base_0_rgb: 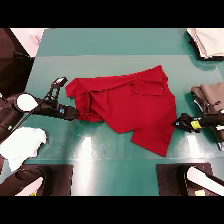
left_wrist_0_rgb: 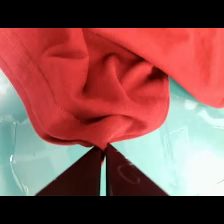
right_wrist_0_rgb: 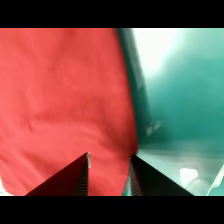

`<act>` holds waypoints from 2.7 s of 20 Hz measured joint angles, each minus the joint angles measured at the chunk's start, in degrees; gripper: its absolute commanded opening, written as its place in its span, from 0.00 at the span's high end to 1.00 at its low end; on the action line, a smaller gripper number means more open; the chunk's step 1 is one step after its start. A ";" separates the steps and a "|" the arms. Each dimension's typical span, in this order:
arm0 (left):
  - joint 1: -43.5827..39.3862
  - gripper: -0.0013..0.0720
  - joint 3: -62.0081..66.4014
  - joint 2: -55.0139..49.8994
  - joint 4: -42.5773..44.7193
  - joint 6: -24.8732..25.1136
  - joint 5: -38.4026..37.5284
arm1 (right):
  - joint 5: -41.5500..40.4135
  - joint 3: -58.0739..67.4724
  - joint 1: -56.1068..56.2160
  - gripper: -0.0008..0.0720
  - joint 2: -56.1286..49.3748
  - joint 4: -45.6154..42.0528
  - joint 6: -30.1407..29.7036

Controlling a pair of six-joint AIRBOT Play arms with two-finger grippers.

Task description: Fold the shirts.

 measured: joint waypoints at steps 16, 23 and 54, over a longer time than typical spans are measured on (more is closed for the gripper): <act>10.08 0.95 50.01 0.04 8.26 -0.04 -13.18 | -3.54 46.03 4.92 0.97 16.02 -0.83 0.31; 10.67 0.95 77.35 3.98 9.99 -0.59 -17.53 | -2.60 72.91 4.96 0.97 22.29 -1.20 1.31; 10.71 0.95 37.16 -29.99 7.54 9.35 19.43 | -6.21 65.22 13.00 0.97 -27.58 -11.67 9.01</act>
